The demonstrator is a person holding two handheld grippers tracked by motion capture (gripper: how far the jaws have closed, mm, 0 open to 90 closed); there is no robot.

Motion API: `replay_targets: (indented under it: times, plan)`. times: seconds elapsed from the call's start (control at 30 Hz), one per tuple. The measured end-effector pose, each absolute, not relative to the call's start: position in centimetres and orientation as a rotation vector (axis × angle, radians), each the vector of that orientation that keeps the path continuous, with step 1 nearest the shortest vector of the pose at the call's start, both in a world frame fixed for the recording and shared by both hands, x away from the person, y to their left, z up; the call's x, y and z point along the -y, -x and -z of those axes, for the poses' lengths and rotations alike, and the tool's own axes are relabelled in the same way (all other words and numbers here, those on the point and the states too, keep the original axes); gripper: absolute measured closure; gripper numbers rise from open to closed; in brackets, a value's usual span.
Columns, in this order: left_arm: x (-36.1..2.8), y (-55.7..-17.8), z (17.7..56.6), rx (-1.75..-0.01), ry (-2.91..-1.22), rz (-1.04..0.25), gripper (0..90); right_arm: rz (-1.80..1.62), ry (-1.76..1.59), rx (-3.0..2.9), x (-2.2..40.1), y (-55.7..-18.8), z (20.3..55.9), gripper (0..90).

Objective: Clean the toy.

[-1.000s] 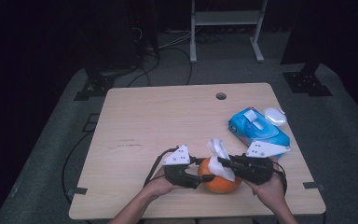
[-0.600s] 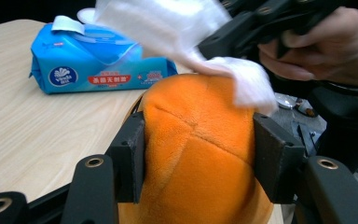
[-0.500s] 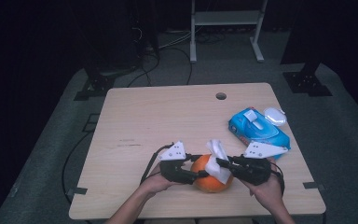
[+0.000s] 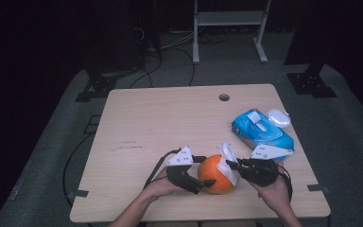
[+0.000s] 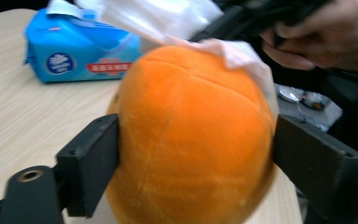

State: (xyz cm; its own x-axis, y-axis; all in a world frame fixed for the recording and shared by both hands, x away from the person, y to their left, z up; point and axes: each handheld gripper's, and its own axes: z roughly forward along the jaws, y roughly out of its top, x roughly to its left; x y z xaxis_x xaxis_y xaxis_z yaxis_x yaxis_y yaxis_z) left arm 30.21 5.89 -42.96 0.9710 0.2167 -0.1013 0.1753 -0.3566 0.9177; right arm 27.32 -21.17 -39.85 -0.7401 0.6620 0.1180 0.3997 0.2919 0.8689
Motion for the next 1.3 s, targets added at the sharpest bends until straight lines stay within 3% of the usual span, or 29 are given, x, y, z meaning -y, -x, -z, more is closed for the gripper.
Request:
replay_targets:
  times: [0.17,0.23,0.33,0.37,0.5,0.67,0.9,1.13,1.3]
  plan:
    - [-6.0,-30.2,42.9,-0.259,-1.960,-0.043,19.2,-1.451,-1.014,-2.304,21.9,-27.6,40.2,80.1]
    - [-5.6,-30.4,43.4,-0.295,-1.988,-0.064,10.9,-1.446,-1.016,-2.305,21.9,-27.6,40.3,80.2]
    - [-5.2,-30.5,44.5,-0.297,-2.001,-0.046,6.9,-1.456,-1.024,-2.306,22.0,-27.6,40.4,80.2]
    - [-5.1,-30.4,44.6,-0.273,-2.004,-0.055,9.0,-1.464,-1.030,-2.307,22.1,-27.6,40.5,80.2]
    - [-5.2,-29.8,43.2,-0.252,-2.021,-0.124,32.0,-1.476,-1.019,-2.292,22.0,-27.4,40.1,81.0]
    - [-6.2,-29.8,41.6,-0.255,-1.998,-0.138,37.7,-1.567,-0.952,-2.239,21.3,-26.6,38.6,81.6]
    - [-6.1,-29.8,41.5,-0.289,-2.006,-0.139,37.8,-1.626,-0.857,-2.233,20.6,-25.8,37.5,81.6]
    - [-6.7,-30.3,42.1,-0.310,-2.023,-0.109,37.4,-1.520,-0.948,-2.264,21.1,-27.2,39.5,81.2]
    - [-6.6,-30.7,42.3,-0.323,-2.003,-0.105,19.9,-1.495,-0.941,-2.290,20.9,-27.5,39.8,81.2]
